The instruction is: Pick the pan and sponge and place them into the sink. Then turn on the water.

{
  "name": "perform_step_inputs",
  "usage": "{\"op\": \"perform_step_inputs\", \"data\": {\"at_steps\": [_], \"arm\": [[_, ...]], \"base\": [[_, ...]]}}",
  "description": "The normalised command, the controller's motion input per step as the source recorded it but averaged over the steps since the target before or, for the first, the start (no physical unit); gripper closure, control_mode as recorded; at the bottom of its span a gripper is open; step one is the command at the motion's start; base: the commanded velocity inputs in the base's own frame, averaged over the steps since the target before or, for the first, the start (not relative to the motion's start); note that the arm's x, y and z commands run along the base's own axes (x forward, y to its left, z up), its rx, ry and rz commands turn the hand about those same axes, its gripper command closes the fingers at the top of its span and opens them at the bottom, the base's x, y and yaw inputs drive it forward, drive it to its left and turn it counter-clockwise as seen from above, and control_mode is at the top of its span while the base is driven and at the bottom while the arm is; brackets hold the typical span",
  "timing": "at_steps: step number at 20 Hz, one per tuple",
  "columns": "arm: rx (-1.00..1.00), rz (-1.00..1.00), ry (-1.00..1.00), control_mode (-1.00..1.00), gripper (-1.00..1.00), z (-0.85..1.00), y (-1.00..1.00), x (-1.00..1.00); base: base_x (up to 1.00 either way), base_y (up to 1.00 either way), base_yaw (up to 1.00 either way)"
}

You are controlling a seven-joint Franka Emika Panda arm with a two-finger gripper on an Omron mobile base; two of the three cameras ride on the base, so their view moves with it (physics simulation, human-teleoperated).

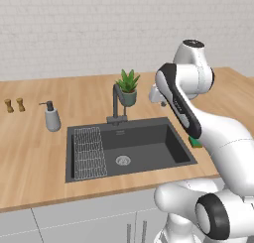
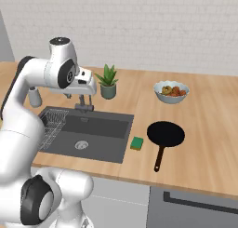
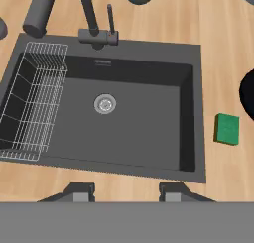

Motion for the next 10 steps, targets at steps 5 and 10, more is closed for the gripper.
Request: {"op": "perform_step_inputs", "data": {"at_steps": [5, 10], "arm": [[0.0, -0.01, 0.06, -1.0, -1.0, -0.11, -0.64, 0.0], [0.0, -0.05, 0.19, -1.0, -1.0, -0.38, -1.0, 0.0]], "base": [[0.0, 0.0, 0.0], [0.0, 0.0, 0.0]]}}
